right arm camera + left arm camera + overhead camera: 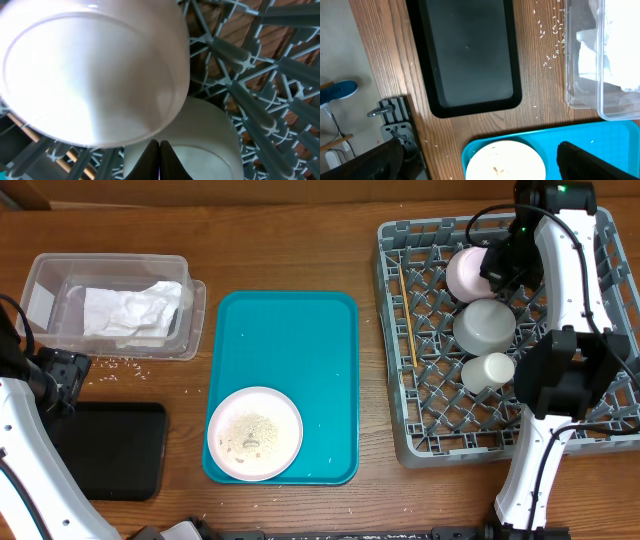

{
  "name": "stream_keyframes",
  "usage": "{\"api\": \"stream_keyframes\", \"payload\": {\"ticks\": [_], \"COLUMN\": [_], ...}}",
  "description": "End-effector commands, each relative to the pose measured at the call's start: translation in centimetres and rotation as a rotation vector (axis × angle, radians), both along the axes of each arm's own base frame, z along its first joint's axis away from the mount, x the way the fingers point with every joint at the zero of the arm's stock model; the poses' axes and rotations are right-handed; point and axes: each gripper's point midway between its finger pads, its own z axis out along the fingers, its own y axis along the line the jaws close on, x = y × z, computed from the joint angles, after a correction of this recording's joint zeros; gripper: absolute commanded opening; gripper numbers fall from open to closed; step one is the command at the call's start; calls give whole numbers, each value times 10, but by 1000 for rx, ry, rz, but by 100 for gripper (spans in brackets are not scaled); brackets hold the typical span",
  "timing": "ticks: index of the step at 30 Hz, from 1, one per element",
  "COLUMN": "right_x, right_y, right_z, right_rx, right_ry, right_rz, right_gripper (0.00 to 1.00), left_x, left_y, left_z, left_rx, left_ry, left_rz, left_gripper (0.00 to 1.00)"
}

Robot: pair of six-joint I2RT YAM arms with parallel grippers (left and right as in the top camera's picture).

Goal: Sort waste into correct bins and load items into the dishwasher

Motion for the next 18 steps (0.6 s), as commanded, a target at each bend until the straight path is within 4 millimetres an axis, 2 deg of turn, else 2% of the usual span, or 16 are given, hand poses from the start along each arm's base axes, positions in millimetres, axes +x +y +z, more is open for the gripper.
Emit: {"api": "stream_keyframes", "payload": {"ticks": [1, 4, 9, 14, 17, 18], "right_x": [1, 4, 21, 40, 37, 30], "right_y": [13, 20, 22, 25, 27, 27], "right_z": [65, 80, 81, 77, 68, 65], "right_rx": [63, 99, 106, 102, 100, 98], "right_ry": [-160, -213, -278, -337, -309, -276], "right_rz": [9, 20, 28, 41, 43, 36], "right_gripper": [4, 4, 7, 22, 24, 19], "left_x": [2, 2, 2, 2, 2, 2], "left_y": [1, 1, 1, 1, 1, 1], "left_z": [3, 3, 3, 3, 3, 3], "left_rx": [8, 8, 8, 8, 8, 8], "left_ry": [-11, -11, -11, -12, -11, -12], "left_rz": [11, 12, 11, 12, 11, 11], "left_gripper": [100, 100, 100, 100, 100, 100]}}
